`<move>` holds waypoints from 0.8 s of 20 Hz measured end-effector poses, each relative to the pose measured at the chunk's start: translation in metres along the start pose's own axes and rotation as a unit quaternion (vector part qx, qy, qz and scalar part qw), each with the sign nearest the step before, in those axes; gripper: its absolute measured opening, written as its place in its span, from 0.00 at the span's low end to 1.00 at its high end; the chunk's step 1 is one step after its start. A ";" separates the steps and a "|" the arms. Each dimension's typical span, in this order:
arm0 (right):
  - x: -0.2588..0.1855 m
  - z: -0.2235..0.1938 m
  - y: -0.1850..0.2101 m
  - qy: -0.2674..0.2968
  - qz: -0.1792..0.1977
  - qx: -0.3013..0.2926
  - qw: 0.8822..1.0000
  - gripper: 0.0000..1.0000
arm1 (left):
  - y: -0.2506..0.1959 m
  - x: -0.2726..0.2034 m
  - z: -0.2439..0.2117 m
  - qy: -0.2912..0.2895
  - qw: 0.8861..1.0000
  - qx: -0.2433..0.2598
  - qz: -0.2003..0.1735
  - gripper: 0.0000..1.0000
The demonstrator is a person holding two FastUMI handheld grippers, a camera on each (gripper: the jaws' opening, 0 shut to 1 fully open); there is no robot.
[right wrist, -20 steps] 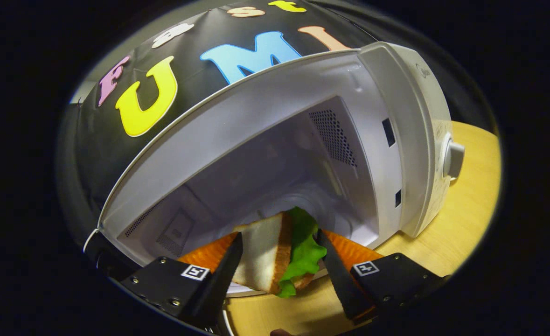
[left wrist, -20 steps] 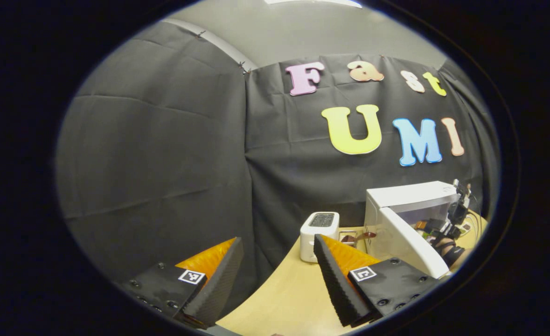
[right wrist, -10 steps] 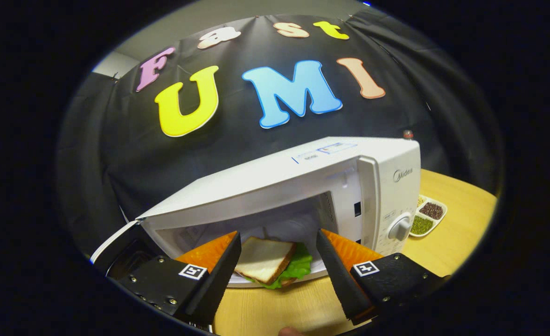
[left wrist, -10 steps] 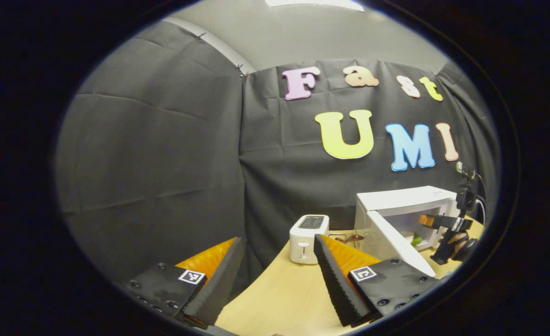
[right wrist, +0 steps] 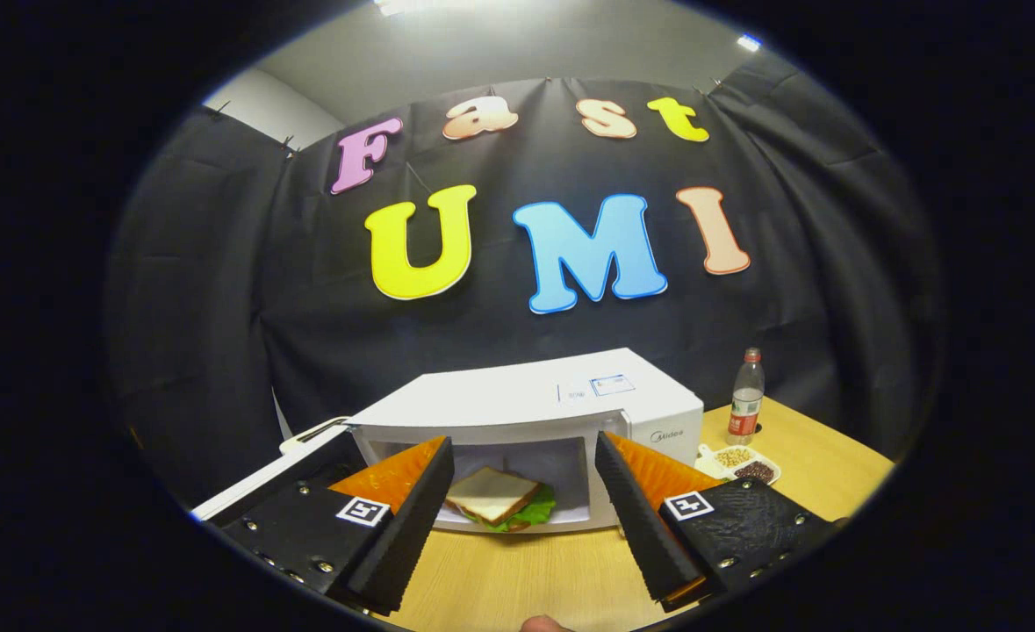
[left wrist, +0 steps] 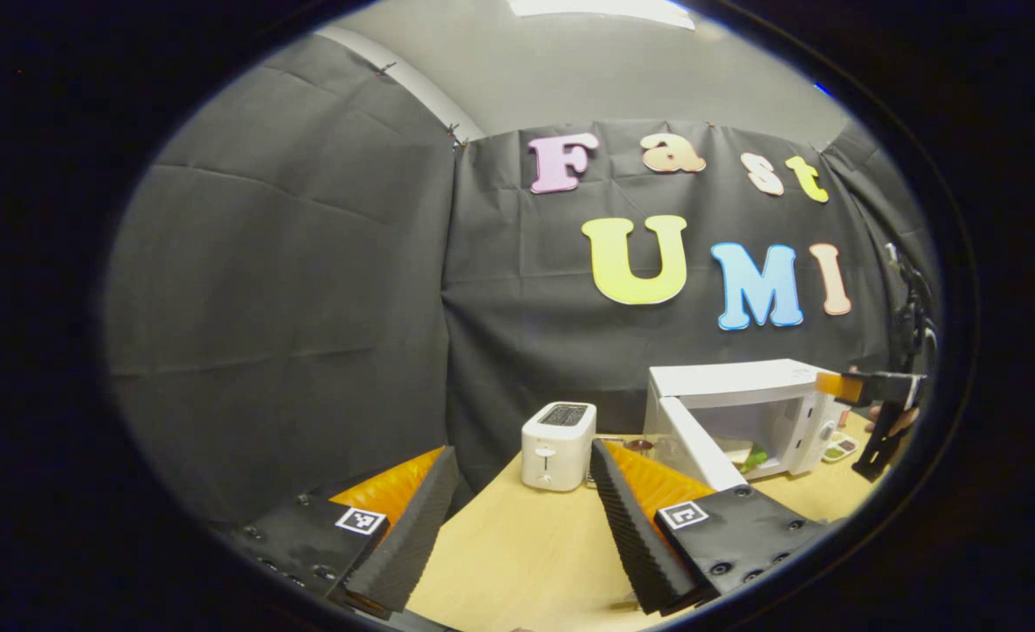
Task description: Open the microwave oven with the left hand, put the food in, and close the microwave oven.
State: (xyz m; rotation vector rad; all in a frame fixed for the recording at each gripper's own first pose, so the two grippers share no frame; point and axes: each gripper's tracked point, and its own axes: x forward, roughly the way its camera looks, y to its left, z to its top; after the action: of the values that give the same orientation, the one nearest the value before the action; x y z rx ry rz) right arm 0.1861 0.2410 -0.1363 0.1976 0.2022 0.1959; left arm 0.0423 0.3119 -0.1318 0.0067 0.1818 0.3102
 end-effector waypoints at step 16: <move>-0.104 0.057 -0.054 -0.051 -0.012 -0.023 0.998 0.98 | -0.028 -0.007 -0.053 0.047 0.999 -0.001 -0.019 0.51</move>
State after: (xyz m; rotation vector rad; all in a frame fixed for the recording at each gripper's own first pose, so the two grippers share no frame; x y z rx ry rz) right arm 0.1081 0.1567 -0.0742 0.1597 0.0994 0.1654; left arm 0.0346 0.2821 -0.1832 -0.0138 0.2754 0.2721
